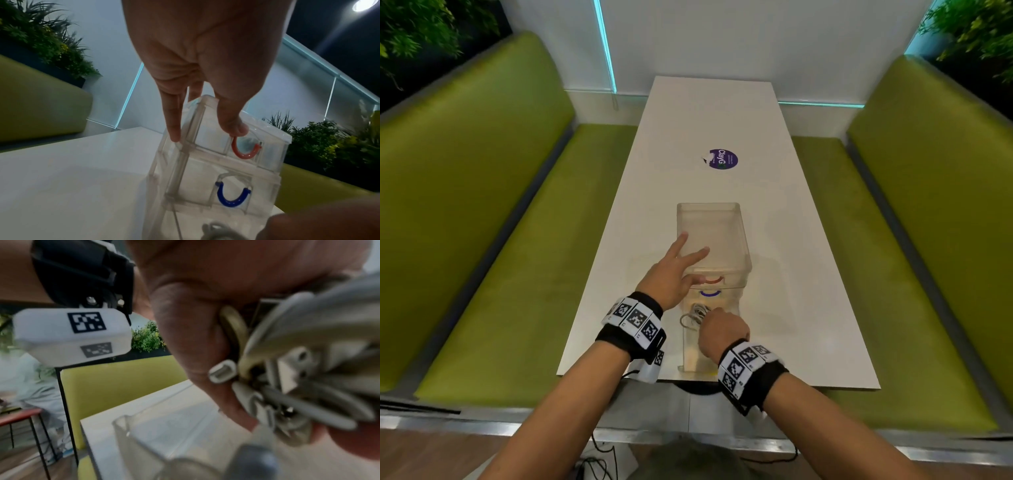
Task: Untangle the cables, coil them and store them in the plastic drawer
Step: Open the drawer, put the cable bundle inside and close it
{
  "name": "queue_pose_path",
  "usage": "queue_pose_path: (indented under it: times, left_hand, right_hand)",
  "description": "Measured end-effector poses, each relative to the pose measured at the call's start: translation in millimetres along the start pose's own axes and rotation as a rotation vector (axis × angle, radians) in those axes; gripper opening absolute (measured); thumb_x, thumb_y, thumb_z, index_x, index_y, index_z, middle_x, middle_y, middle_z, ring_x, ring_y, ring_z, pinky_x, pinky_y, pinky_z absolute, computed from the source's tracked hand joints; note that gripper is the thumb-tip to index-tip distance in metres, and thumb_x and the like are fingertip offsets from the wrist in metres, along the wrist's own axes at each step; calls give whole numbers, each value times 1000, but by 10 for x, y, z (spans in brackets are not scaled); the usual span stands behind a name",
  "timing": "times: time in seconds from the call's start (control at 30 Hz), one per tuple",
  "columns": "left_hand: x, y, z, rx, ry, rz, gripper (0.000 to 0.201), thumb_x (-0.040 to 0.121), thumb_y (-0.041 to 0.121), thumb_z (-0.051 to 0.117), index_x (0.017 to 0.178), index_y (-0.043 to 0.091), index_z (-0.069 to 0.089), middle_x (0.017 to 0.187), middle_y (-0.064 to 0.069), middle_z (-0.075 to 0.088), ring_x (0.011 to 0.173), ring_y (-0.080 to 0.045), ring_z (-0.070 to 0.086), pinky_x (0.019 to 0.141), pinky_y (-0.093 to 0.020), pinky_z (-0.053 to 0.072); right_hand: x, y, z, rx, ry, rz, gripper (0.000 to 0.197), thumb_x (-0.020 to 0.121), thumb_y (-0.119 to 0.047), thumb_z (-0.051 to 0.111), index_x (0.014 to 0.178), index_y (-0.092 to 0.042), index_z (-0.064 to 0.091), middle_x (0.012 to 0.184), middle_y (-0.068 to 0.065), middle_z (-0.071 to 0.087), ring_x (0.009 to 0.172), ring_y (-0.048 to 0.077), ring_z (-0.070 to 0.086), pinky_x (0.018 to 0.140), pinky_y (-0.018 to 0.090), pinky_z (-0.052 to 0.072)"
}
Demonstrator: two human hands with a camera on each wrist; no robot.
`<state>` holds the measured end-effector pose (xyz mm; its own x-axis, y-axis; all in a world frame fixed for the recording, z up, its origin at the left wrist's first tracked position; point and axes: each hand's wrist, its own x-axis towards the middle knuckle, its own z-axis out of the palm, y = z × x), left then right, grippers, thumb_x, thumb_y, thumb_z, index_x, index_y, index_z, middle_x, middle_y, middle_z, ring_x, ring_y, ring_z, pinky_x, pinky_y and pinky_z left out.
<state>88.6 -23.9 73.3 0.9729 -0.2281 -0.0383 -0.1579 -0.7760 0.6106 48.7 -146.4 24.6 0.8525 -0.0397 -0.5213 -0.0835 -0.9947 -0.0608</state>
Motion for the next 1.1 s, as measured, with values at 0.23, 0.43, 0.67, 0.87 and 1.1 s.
queue_pose_path:
  times: [0.23, 0.43, 0.67, 0.87, 1.1]
  left_hand:
    - [21, 62, 1, 42, -31, -6, 53, 92, 32, 58, 141, 34, 39, 160, -4, 8, 137, -28, 35, 106, -33, 34]
    - [40, 48, 0, 113, -23, -19, 52, 94, 36, 54, 143, 35, 37, 160, -8, 9, 132, -35, 41, 105, -39, 37]
    - [47, 20, 51, 111, 8, -15, 52, 94, 37, 54, 143, 34, 37, 160, -8, 10, 132, -34, 42, 104, -42, 41]
    - [40, 10, 63, 102, 21, -7, 51, 94, 37, 54, 142, 34, 38, 160, -7, 10, 132, -34, 42, 103, -42, 42]
    - [32, 7, 43, 107, 8, -2, 51, 94, 37, 54, 142, 35, 37, 160, -6, 9, 132, -33, 42, 103, -41, 42]
  right_hand:
    - [132, -32, -268, -251, -135, 61, 33, 92, -16, 47, 123, -8, 55, 129, 11, 55, 115, 32, 55, 84, 48, 49]
    - [251, -6, -67, 157, 108, 32, 36, 93, -25, 47, 122, -3, 53, 124, 11, 57, 112, 28, 57, 83, 34, 48]
    - [138, 217, 205, 463, 142, -98, 96, 87, -54, 53, 144, 5, 4, 143, 20, 24, 124, 40, 40, 103, 47, 38]
    - [-109, 542, 408, 47, 319, -443, 97, 84, -71, 10, 148, 1, 15, 153, 32, 14, 142, 46, 16, 117, 51, 20]
    - [-117, 744, 446, -137, 102, -568, 117, 73, -72, 51, 149, -9, -13, 152, 16, -28, 141, 33, -27, 120, 47, -7]
